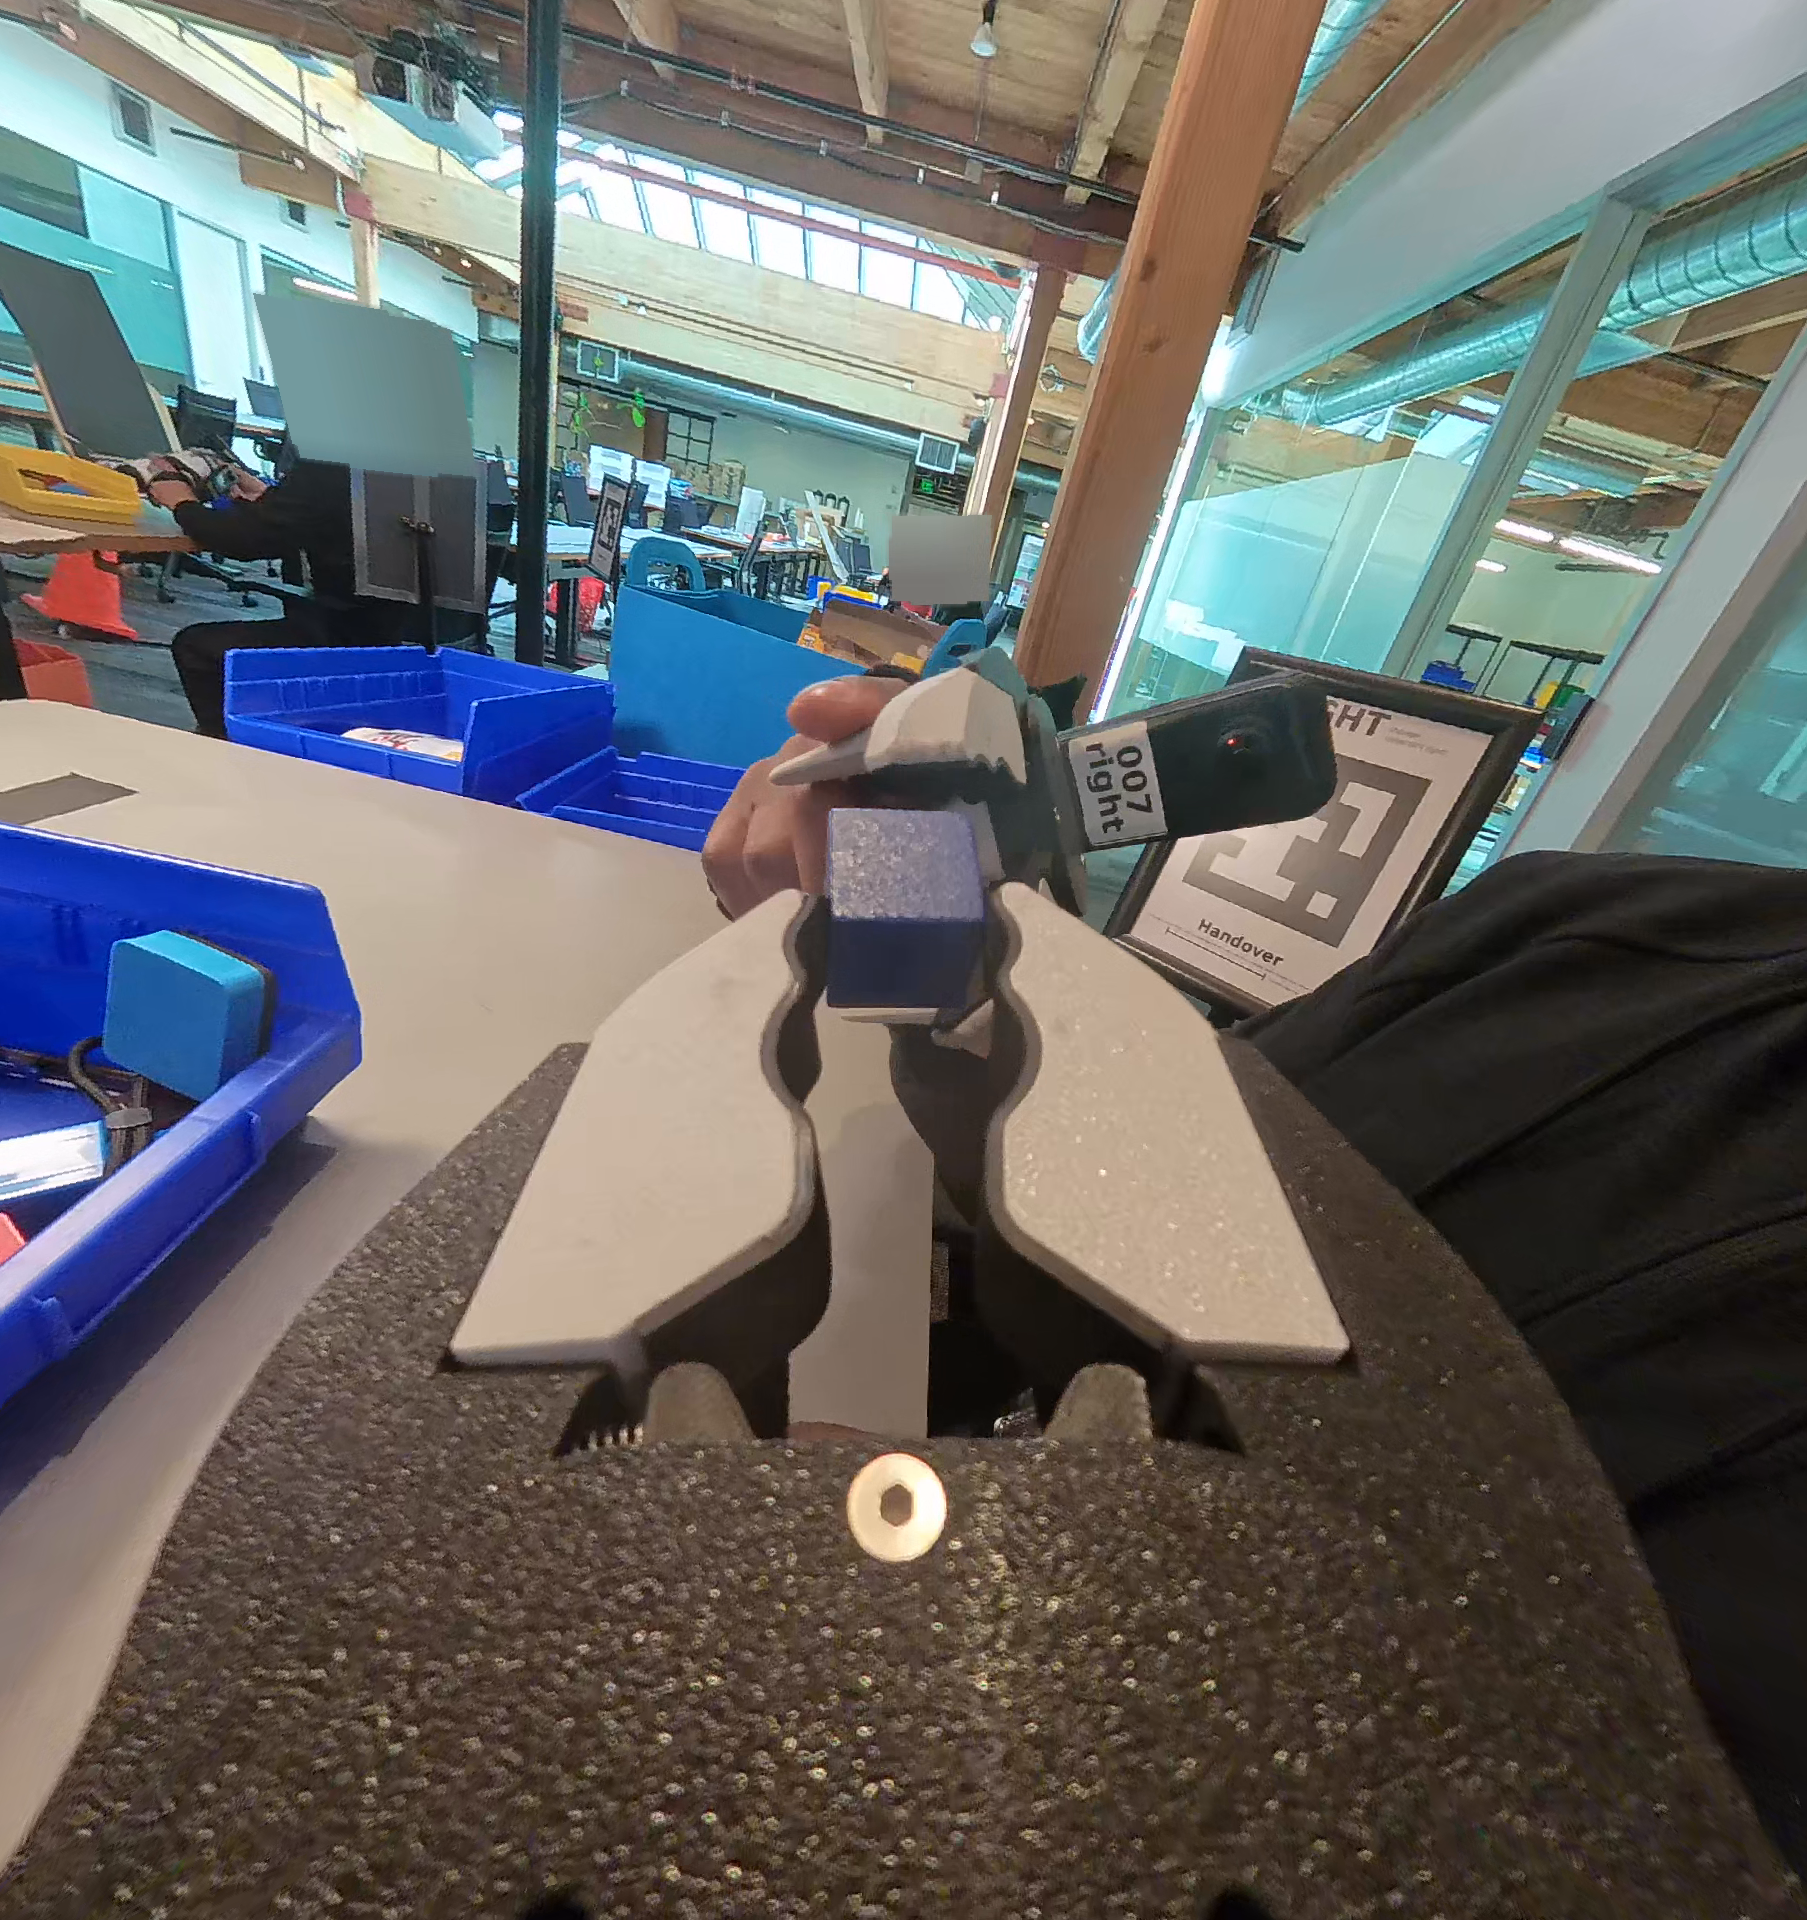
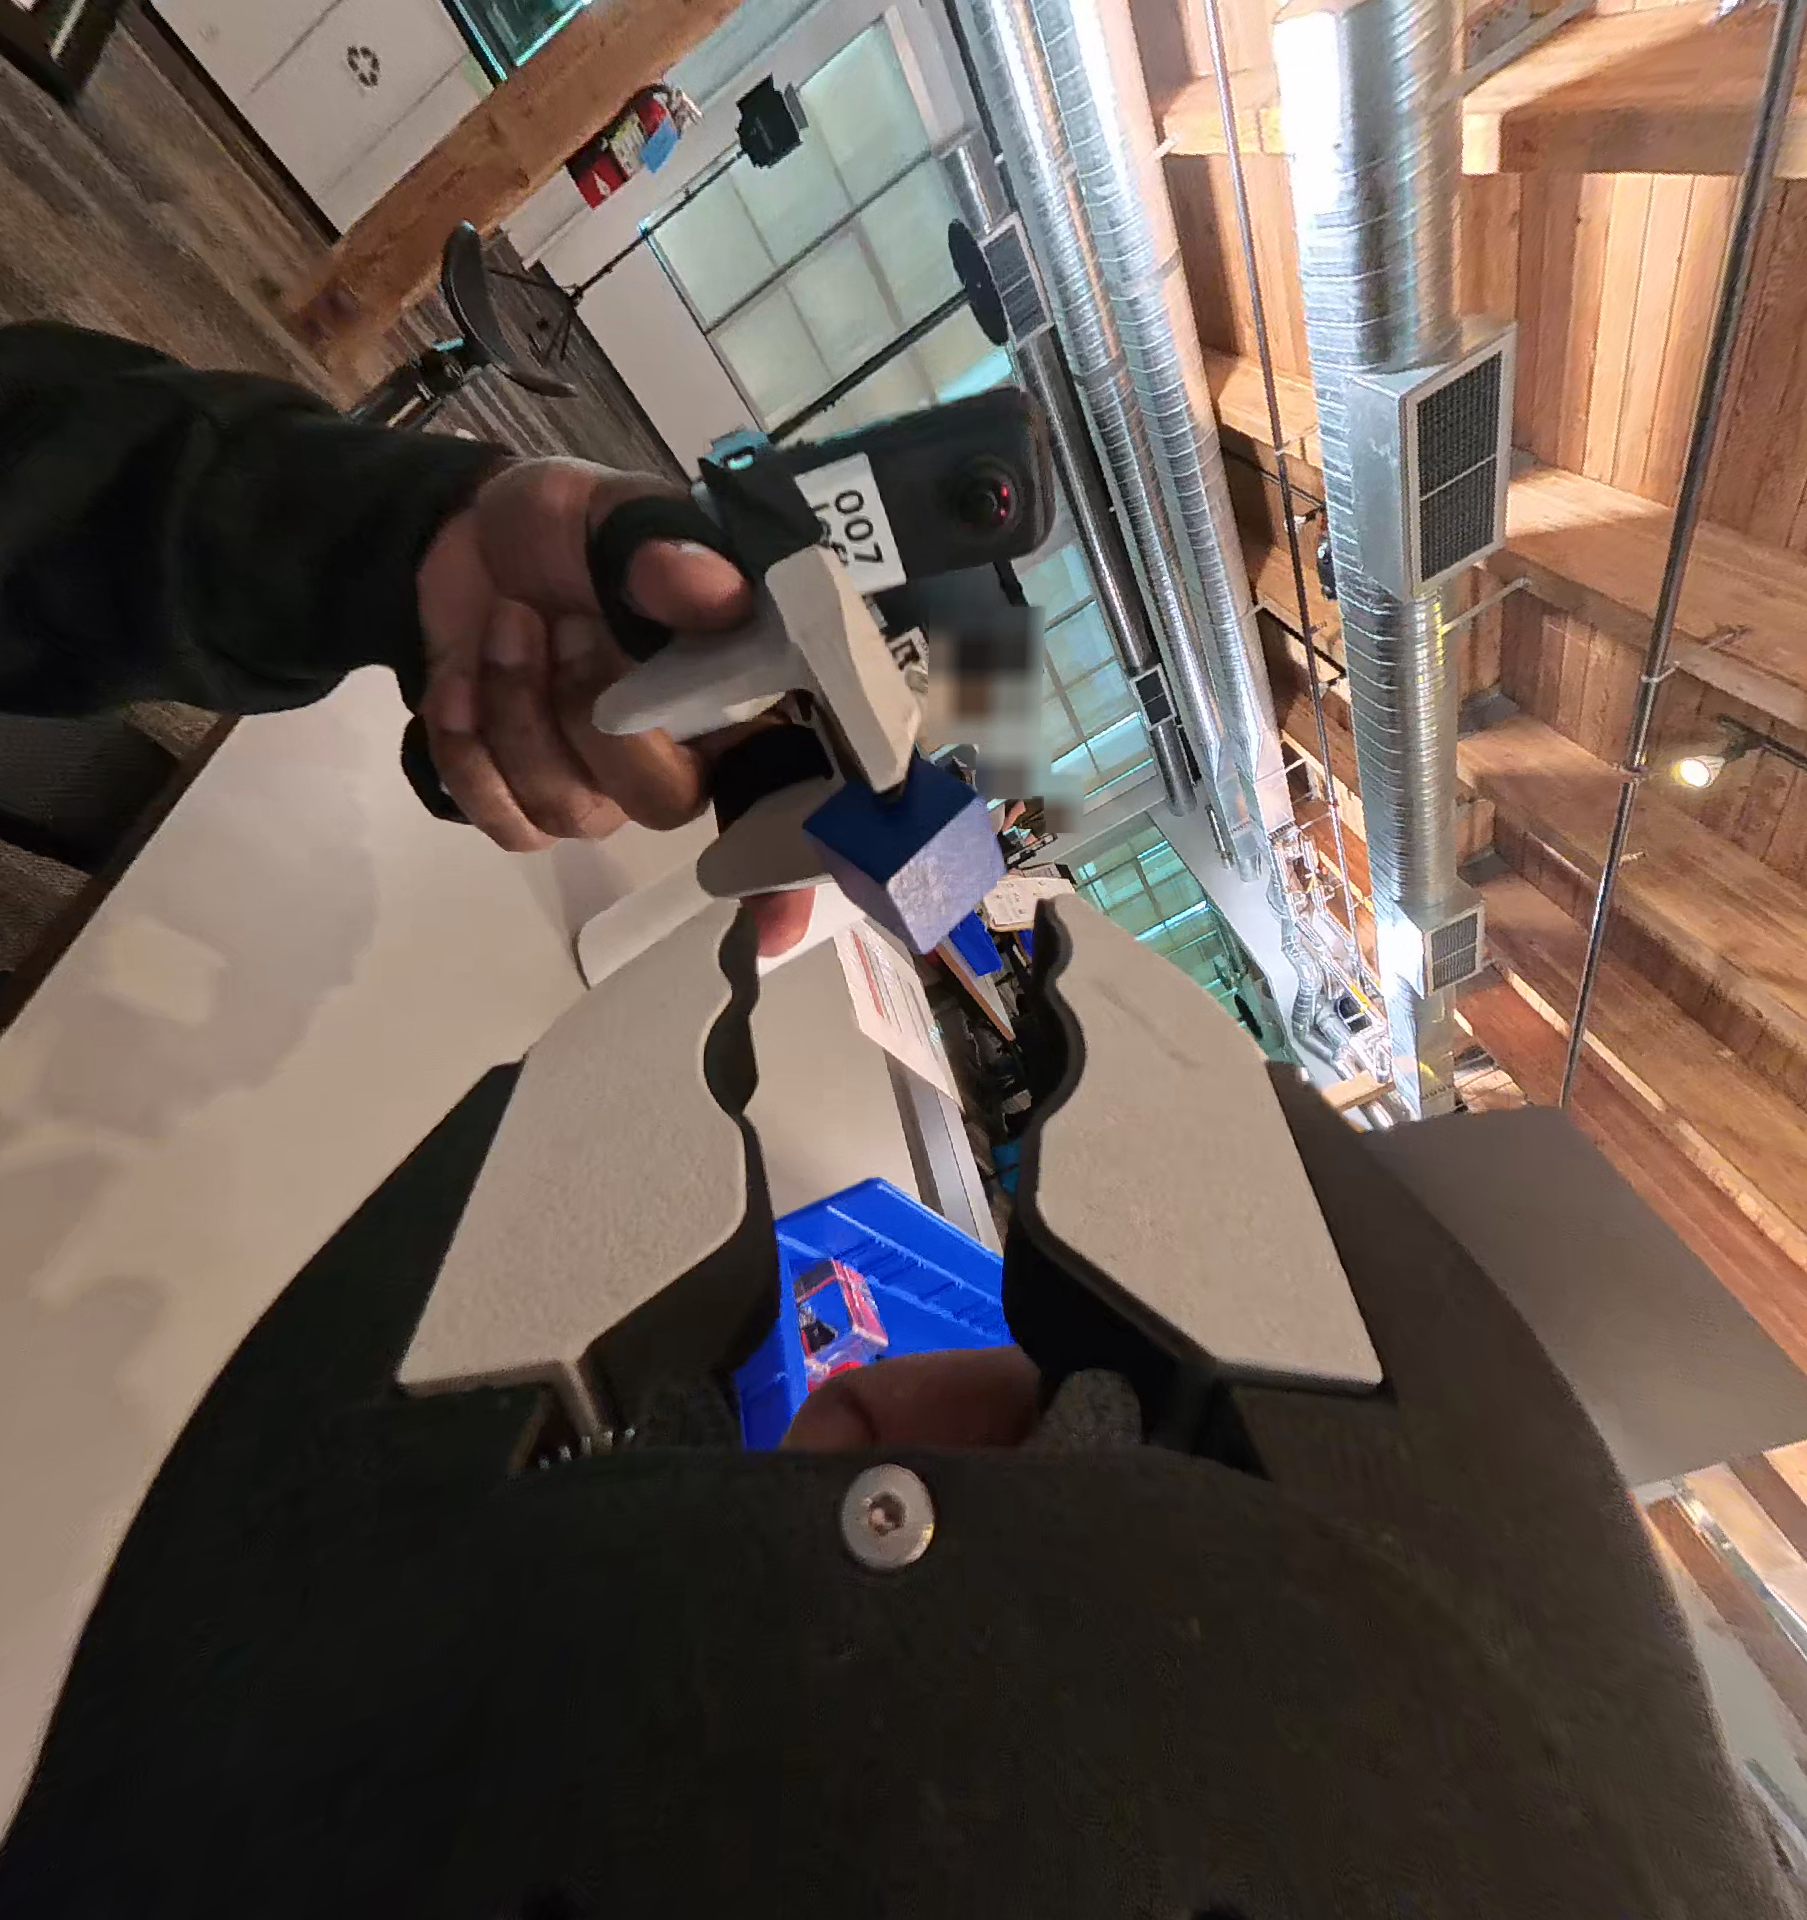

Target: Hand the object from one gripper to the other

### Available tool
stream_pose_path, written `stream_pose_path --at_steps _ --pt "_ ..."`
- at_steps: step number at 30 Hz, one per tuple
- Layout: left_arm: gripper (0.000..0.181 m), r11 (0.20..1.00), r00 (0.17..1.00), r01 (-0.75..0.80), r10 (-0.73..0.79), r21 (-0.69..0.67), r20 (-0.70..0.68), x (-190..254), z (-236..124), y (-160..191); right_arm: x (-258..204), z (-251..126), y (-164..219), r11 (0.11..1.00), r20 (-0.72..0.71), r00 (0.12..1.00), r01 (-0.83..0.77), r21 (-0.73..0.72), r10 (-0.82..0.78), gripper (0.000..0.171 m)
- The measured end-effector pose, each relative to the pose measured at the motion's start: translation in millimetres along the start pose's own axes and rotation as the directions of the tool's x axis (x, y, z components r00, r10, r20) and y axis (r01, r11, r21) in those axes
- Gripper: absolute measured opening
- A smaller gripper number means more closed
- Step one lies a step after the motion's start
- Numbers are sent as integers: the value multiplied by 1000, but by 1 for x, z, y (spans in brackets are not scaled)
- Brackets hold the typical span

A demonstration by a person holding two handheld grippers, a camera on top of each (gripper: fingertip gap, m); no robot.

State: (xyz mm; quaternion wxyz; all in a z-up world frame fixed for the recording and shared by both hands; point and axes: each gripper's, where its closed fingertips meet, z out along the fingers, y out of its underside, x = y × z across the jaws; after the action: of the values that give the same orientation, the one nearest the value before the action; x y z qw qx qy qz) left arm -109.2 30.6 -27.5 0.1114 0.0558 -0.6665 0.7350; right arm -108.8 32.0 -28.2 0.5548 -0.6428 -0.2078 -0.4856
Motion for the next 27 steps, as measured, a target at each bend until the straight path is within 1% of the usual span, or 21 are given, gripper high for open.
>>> stream_pose_path --at_steps 4,10,14,17,24,27 --pt "29 1000 999 26 -26 2 -47 4 0 1 -2 4 -7 999 -18 999 47 8 -47 51" --pt "29 998 991 44 -49 -46 -120 9 5 13 -4 4 -6 994 -6 995 102 -28 -102 50" --pt "29 996 989 31 -43 -88 -143 12 9 23 -16 -1 -1 984 59 986 158 -83 -153 50" --pt "29 993 988 23 -41 -117 -150 13 14 29 -16 -6 6 974 59 983 180 -138 -173 49" --pt "29 990 986 34 -55 -136 -155 14 21 34 -18 -12 9 970 69 980 192 -146 -184 45" --pt "29 990 985 46 -67 -131 -158 12 23 35 -24 -9 8 970 94 978 197 -145 -184 39"
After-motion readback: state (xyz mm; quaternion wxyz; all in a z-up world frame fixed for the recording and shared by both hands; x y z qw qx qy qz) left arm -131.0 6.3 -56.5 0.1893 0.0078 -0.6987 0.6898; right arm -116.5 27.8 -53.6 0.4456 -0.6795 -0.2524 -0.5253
